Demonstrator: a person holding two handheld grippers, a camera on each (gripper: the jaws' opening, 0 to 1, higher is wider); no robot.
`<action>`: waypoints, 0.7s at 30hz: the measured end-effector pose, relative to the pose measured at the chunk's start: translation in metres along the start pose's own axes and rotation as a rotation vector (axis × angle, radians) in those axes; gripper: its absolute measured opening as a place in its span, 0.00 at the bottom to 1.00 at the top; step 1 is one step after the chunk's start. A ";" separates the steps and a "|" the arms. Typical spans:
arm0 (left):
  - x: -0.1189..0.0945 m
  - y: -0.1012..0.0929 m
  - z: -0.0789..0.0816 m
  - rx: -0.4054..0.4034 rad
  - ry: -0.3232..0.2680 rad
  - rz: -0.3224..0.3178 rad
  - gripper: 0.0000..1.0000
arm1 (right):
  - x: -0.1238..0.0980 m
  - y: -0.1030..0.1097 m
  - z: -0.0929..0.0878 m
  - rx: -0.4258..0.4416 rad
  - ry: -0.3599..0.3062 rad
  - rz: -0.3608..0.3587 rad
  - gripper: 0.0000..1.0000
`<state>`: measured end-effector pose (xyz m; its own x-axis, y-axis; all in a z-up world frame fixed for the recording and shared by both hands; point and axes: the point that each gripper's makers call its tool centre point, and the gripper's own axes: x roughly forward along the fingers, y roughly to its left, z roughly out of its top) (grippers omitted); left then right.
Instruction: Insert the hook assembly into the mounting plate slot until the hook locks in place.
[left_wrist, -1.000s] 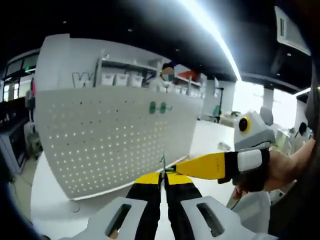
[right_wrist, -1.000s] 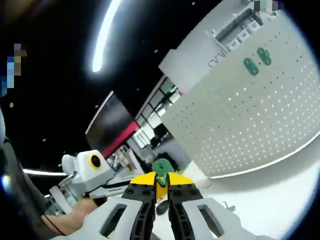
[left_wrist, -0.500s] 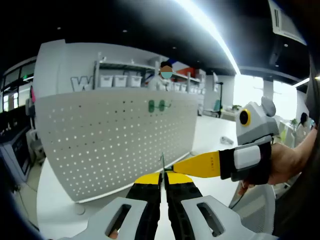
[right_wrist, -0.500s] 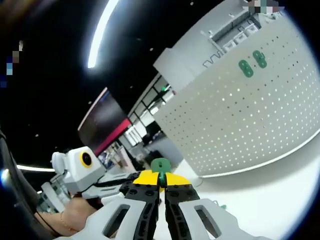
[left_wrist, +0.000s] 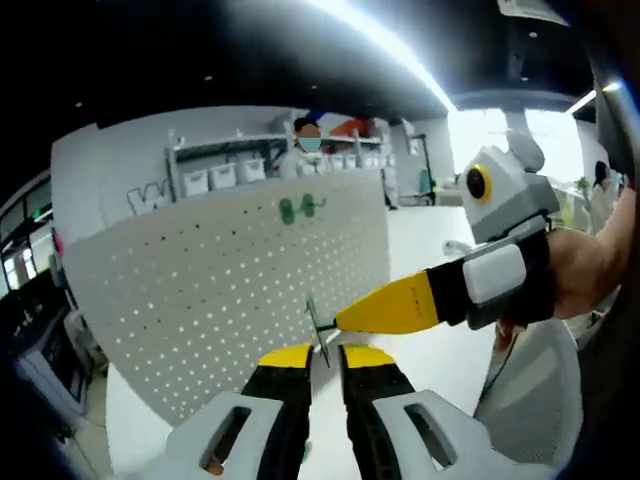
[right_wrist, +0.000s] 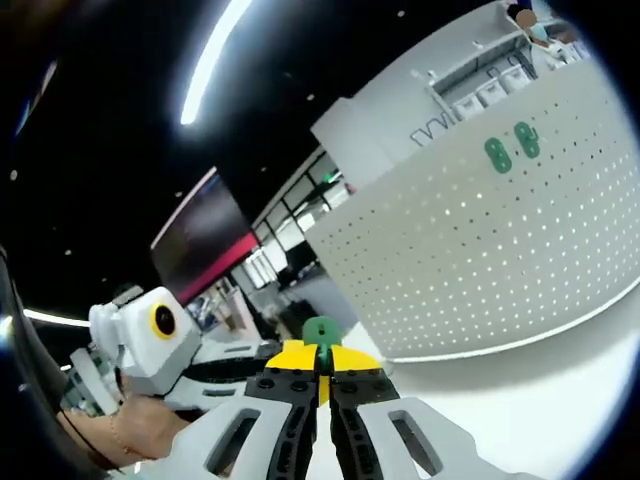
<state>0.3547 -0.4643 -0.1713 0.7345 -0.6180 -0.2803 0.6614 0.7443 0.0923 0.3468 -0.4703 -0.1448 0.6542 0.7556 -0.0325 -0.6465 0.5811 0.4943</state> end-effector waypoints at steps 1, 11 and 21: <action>0.000 0.001 0.000 -0.004 -0.005 0.005 0.30 | 0.000 0.000 0.000 -0.015 0.005 -0.001 0.00; 0.005 -0.010 -0.010 -0.038 0.007 -0.047 0.85 | 0.001 -0.006 0.006 -0.129 0.009 -0.023 0.00; 0.004 -0.019 -0.011 -0.121 0.000 -0.082 1.00 | 0.004 -0.018 0.006 -0.211 0.035 -0.043 0.00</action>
<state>0.3434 -0.4779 -0.1845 0.6790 -0.6779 -0.2818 0.6959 0.7166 -0.0468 0.3634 -0.4793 -0.1481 0.6715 0.7365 -0.0820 -0.6883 0.6609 0.2990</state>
